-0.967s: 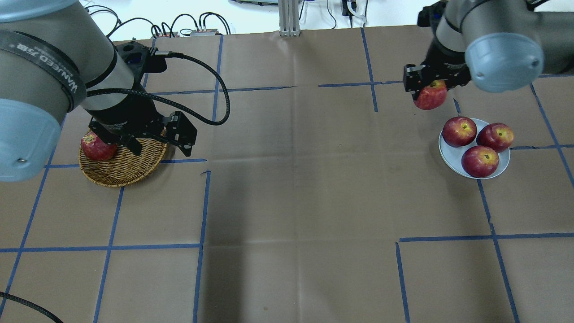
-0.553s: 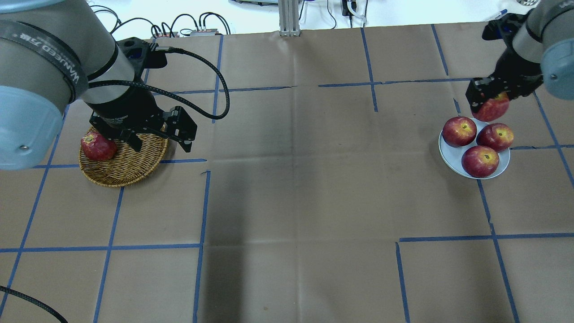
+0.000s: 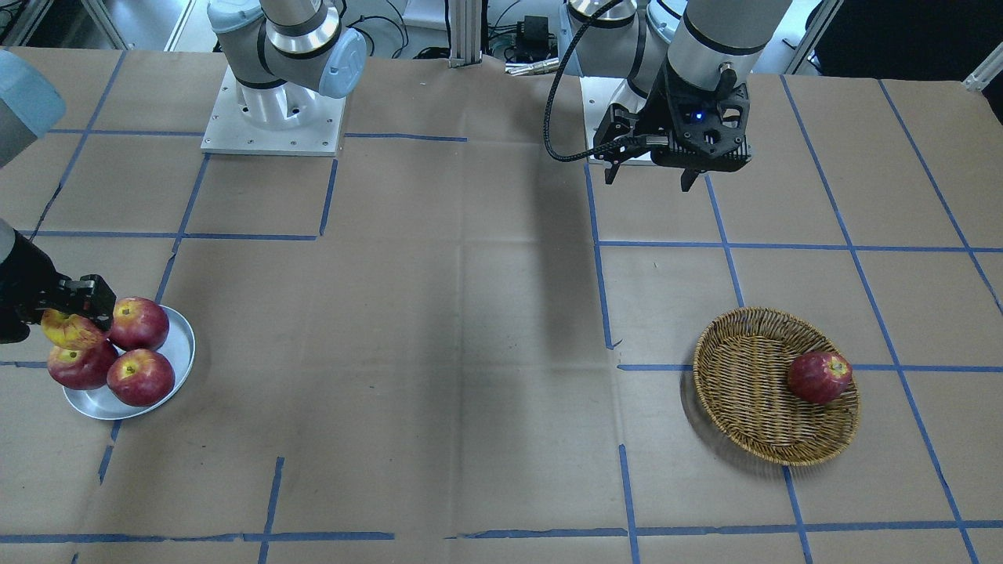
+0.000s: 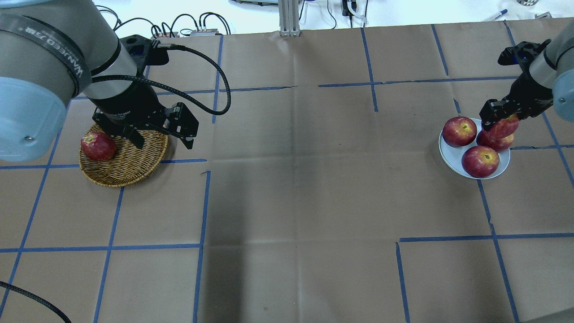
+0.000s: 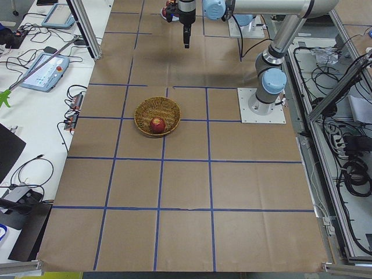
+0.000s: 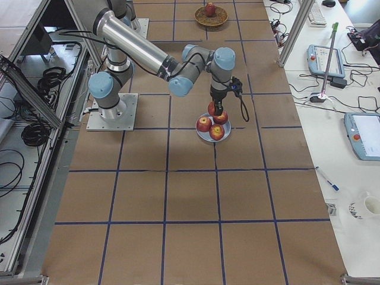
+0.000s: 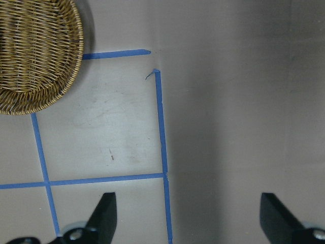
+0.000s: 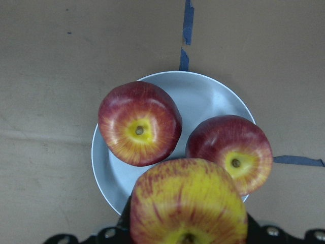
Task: Transfer apple from basket to plate
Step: 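Lower the apple onto the plate and open the right gripper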
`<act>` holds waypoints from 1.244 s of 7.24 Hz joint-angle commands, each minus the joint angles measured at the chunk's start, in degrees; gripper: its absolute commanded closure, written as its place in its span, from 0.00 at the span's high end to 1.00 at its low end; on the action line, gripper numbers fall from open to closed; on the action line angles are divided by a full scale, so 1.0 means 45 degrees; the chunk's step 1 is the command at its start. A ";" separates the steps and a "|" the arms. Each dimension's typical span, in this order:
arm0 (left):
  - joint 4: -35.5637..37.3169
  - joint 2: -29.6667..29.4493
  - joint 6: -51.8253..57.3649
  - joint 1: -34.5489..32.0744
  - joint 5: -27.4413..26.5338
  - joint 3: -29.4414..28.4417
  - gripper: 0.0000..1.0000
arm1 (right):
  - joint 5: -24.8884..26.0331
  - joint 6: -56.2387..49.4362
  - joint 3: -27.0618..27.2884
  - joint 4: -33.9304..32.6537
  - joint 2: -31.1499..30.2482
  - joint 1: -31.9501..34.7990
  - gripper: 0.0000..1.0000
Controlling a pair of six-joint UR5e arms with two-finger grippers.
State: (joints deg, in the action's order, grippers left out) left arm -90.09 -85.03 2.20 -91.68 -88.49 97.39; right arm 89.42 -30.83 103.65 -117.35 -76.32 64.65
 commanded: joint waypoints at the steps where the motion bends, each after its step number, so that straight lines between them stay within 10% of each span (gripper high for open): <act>1: 0.0000 0.0010 -0.0001 -0.0018 -0.0004 0.0133 0.99 | 0.0012 -0.0024 0.0325 -0.0523 0.0434 -0.0012 0.58; 5: -0.0038 0.0203 -0.0001 -0.0038 -0.0023 0.0270 0.99 | 0.0071 0.0034 0.0346 -0.1052 0.0651 -0.0012 0.62; 6: -0.0039 0.0166 -0.0001 -0.0038 -0.0023 0.0136 0.99 | 0.0071 0.0073 0.0346 -0.1033 0.0593 -0.0012 0.99; 9: -0.0078 0.0186 -0.0001 -0.0038 -0.0043 0.0154 0.99 | 0.0149 0.0190 0.0229 -0.0838 0.0418 0.0007 1.00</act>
State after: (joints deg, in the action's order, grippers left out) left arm -90.36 -84.21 2.20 -91.84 -88.66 98.13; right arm 90.02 -30.08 104.89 -121.40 -73.91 64.61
